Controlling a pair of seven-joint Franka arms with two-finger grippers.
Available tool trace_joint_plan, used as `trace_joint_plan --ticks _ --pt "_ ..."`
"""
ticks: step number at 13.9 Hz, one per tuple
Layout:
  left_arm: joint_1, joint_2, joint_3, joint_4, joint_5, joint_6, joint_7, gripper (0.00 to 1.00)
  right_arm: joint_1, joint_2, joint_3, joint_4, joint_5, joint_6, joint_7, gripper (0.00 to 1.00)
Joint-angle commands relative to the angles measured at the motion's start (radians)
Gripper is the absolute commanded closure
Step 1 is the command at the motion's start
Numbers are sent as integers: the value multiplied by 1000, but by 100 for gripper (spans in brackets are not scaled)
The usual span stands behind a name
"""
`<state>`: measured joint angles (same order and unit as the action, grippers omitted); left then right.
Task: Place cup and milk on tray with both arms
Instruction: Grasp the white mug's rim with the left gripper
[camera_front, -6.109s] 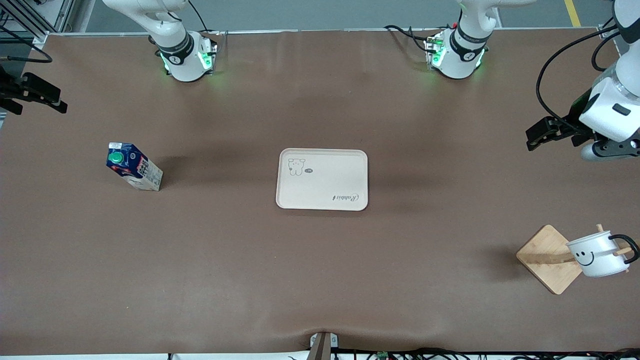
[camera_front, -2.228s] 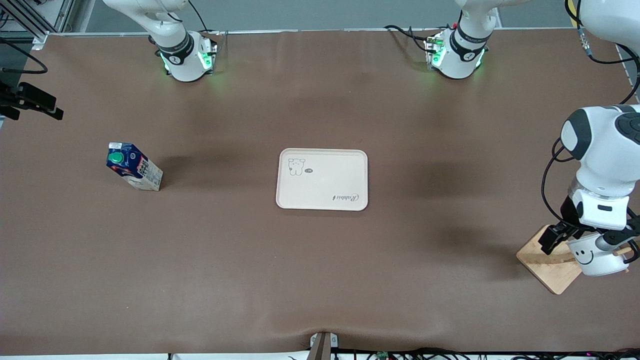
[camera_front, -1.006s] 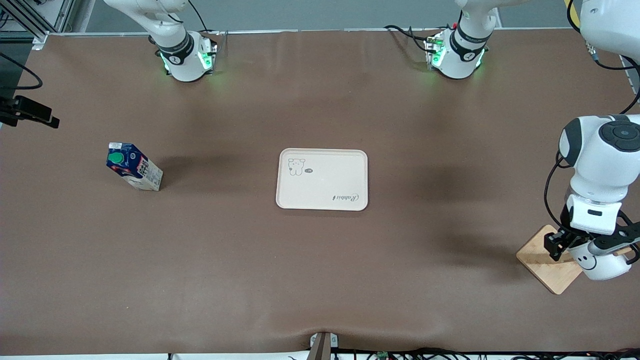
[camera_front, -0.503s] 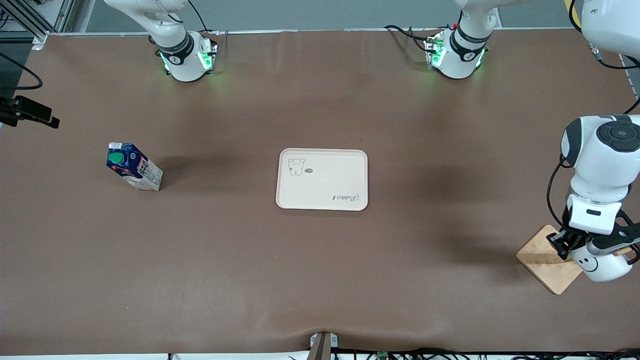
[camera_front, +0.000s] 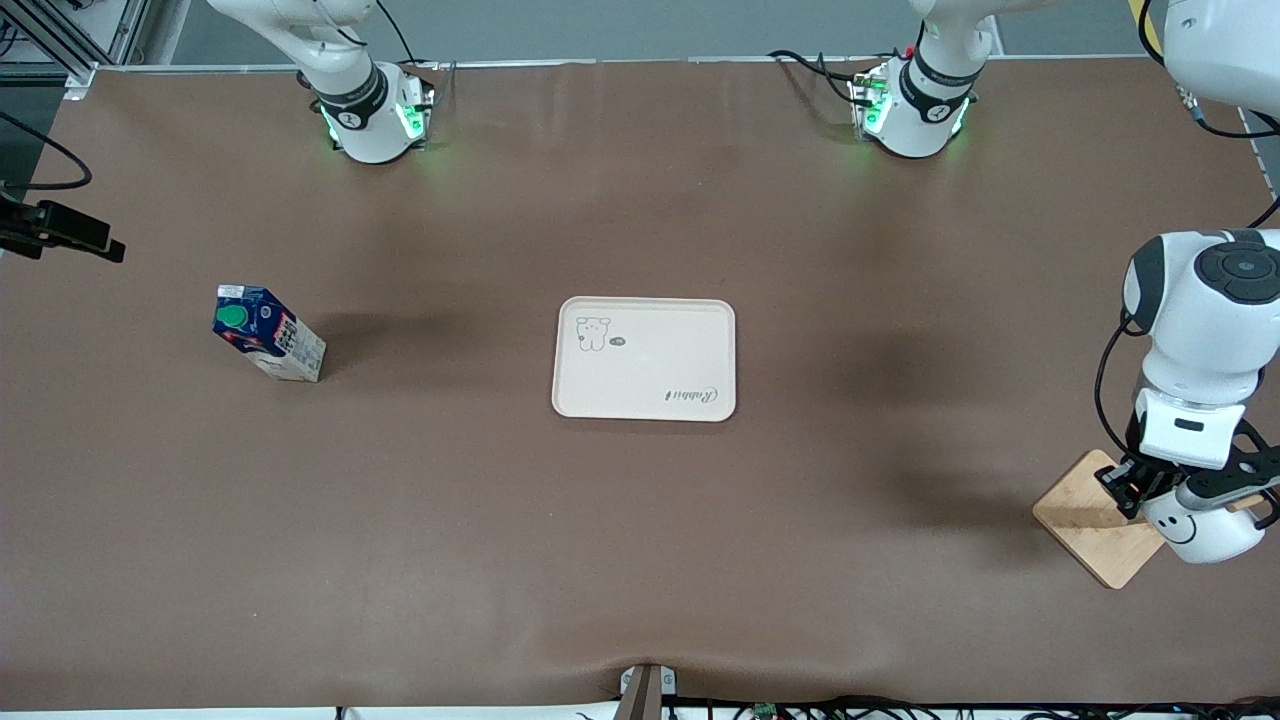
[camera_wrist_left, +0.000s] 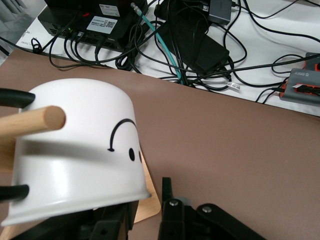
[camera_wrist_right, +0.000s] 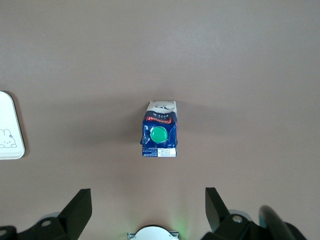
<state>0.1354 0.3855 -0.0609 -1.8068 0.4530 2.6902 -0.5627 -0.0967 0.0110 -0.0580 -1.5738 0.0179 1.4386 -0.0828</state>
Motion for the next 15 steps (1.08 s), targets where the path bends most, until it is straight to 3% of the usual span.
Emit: trace_joint_plan --ticks 1,3,11,15 --pt "7 9 -2 12 29 10 -20 88 -15 15 10 26 -10 -9 -11 0" --pt "7 9 -4 12 29 8 -20 99 -17 18 10 26 -10 -9 -11 0" --pt "-7 -19 -16 18 30 -1 -8 100 -24 29 10 26 -4 -9 -11 0" --pt "-8 -59 -60 35 30 -99 -6 100 -17 50 12 29 1 19 -8 0"
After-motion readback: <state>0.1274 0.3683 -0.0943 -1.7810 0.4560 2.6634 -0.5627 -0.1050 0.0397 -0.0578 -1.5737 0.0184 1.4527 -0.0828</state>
